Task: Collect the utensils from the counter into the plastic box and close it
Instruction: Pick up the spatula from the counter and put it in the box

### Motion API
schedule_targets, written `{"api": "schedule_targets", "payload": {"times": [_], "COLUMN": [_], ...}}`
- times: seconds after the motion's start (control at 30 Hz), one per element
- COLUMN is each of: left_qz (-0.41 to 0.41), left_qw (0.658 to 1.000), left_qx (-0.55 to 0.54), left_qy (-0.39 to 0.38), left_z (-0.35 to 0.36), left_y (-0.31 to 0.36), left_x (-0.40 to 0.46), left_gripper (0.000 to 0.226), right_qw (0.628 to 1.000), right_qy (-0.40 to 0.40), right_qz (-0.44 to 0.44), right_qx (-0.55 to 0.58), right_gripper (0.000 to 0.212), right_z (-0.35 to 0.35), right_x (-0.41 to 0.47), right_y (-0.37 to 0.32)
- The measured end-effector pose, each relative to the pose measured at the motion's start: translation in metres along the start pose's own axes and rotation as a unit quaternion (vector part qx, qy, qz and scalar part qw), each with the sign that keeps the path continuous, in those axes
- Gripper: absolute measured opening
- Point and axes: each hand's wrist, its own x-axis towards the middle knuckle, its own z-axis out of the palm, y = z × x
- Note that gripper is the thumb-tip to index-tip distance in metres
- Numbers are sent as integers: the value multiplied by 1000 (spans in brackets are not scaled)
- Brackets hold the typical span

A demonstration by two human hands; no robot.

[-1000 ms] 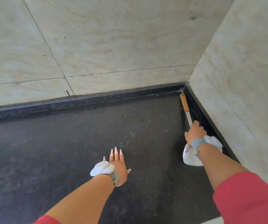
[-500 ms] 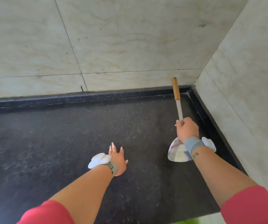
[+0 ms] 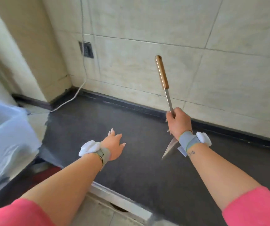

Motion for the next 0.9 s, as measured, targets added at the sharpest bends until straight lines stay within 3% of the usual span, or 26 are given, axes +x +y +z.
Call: {"api": "schedule_targets", "payload": {"times": [0.13,0.33,0.53,0.7,0.9], "left_qz": [-97,-243,-343,-406,-462], "left_qw": [992,957,921,897,872], "left_qx": [-30,-79,-82,-73,-62], "left_qy": [77,137,167,160,148], "left_z": [-39,-72,-81,-90,-106], "left_y": [-139,-290,-389,-458,-531], "left_x": [-77,-173,-222,-216,-185], "left_gripper": [59,54,56,59,64], "right_qw": [991,959,899,844,772], "right_qy": [-77,-153,-175,-188,-302], "right_qz": [-102,-209,-369,-470,-537], "right_qx": [44,112,158,177,154], "right_gripper": [22,19,27,12,16], "right_z": [91,199,278,343,446], "right_x": [-45,-101,-123,-122,-109], "right_y": [-123,-264,-381,-471,-521]}}
